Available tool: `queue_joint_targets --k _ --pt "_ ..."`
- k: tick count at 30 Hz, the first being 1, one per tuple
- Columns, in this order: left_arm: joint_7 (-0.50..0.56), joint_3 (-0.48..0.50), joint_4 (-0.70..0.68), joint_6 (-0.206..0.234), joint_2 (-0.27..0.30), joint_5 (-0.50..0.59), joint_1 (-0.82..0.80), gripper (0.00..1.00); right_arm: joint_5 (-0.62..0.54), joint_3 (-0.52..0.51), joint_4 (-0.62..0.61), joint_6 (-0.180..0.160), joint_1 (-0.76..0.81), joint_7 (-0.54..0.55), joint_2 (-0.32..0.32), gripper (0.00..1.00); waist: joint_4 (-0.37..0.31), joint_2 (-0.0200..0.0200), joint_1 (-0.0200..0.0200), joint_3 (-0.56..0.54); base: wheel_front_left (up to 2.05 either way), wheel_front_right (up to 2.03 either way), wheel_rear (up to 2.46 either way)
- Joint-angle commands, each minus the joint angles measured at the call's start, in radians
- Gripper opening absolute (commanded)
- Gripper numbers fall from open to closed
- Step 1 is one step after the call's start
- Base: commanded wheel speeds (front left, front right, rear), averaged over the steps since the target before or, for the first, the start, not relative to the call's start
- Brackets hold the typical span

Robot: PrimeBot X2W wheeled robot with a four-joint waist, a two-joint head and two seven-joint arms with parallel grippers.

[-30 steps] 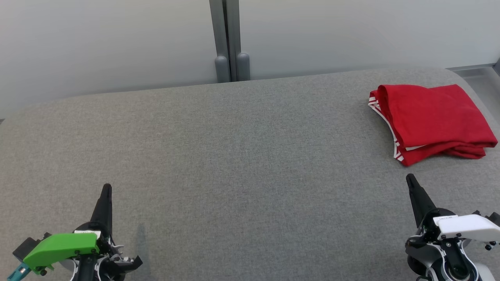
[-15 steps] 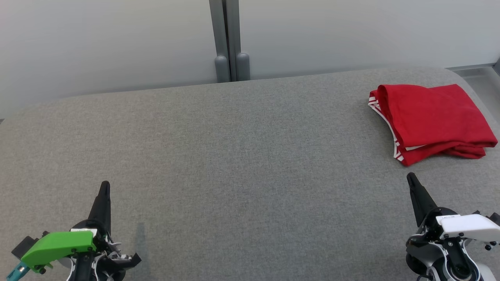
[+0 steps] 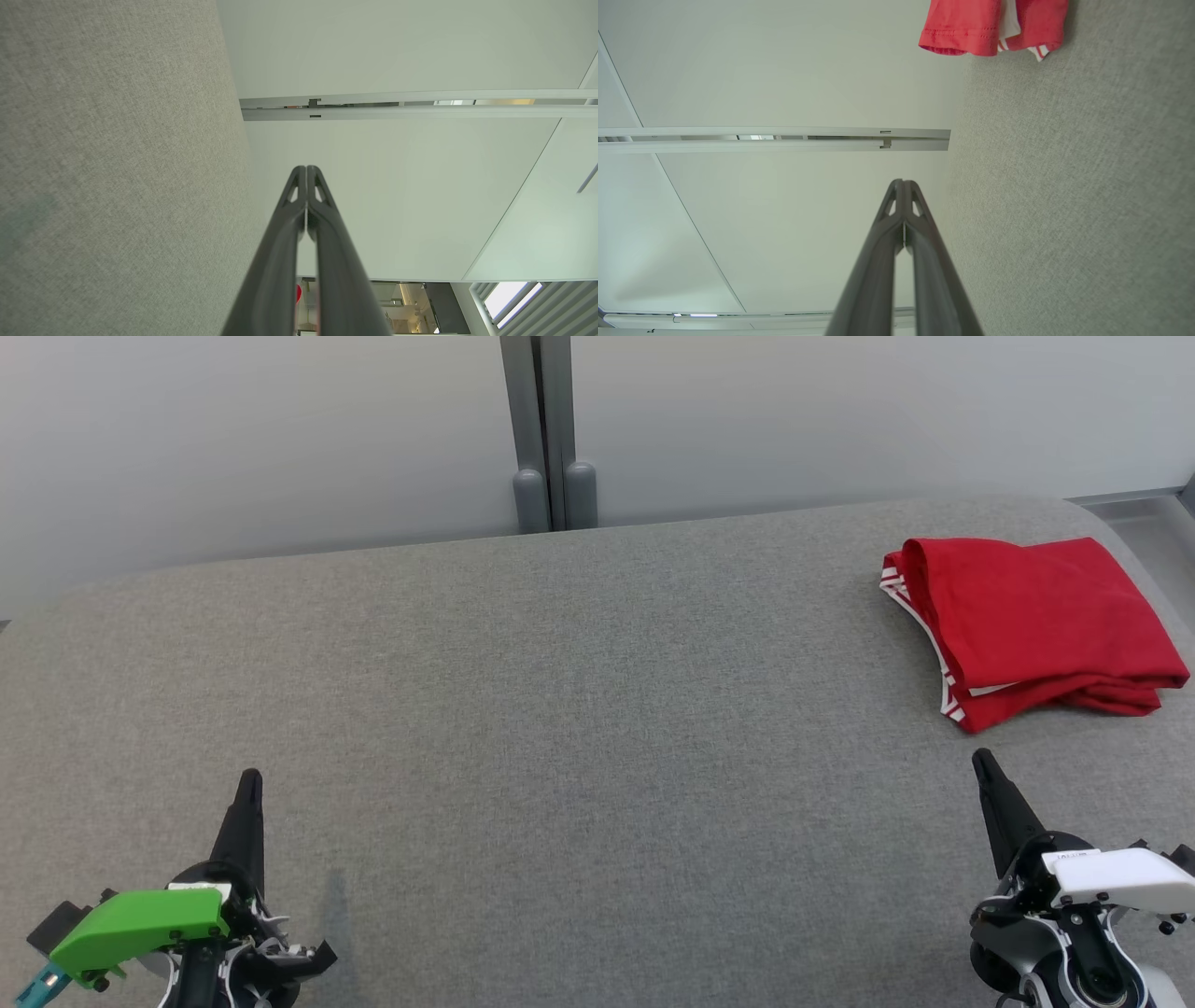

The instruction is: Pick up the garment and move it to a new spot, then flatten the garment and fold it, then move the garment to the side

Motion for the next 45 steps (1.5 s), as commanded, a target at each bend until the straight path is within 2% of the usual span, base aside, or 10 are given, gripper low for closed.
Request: queue_joint_targets --k 1,45 --pt "0.006 0.005 0.000 -0.004 0.003 -0.001 -0.011 0.00 0.003 -0.002 -0.004 0.000 -0.008 0.003 -0.006 0.00 0.000 0.0000 0.0000 0.000 0.00 0.00 0.00" --pt "0.007 0.009 0.000 -0.005 -0.001 0.005 -0.012 0.00 0.004 -0.002 -0.004 0.000 -0.008 0.003 -0.005 0.00 0.000 0.0000 0.0000 0.000 0.00 0.00 0.00"
